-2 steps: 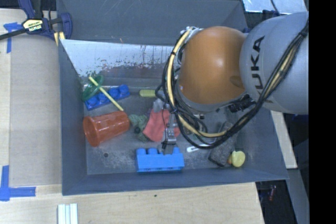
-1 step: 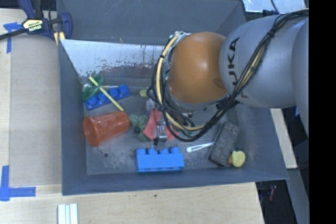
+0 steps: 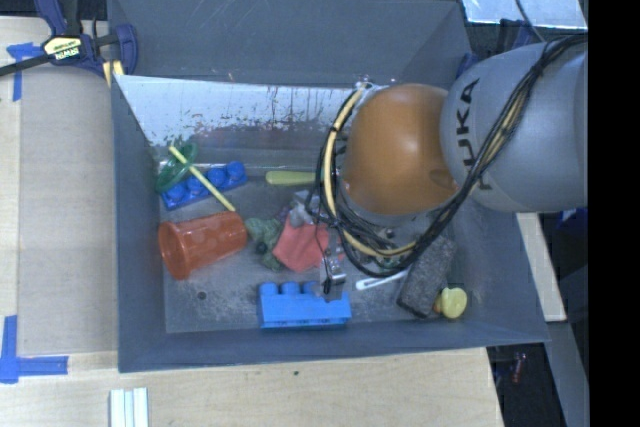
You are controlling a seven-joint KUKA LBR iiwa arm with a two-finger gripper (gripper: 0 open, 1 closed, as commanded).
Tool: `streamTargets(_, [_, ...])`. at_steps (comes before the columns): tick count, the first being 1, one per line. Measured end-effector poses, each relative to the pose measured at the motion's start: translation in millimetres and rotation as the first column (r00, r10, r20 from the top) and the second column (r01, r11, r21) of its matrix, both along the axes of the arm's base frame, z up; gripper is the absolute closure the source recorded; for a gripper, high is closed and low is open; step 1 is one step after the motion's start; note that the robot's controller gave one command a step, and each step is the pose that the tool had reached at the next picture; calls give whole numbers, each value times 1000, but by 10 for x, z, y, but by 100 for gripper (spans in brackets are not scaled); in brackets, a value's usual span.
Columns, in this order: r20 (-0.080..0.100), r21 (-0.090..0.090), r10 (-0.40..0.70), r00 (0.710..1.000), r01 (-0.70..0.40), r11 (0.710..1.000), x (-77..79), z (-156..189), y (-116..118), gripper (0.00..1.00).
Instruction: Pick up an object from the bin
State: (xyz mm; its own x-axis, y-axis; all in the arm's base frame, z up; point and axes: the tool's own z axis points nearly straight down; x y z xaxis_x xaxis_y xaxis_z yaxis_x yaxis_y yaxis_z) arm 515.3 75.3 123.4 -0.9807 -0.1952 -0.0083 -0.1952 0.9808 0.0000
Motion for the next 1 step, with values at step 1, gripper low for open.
streamTargets(1, [1,3,-150,989,150,989,217,-364,-327,0])
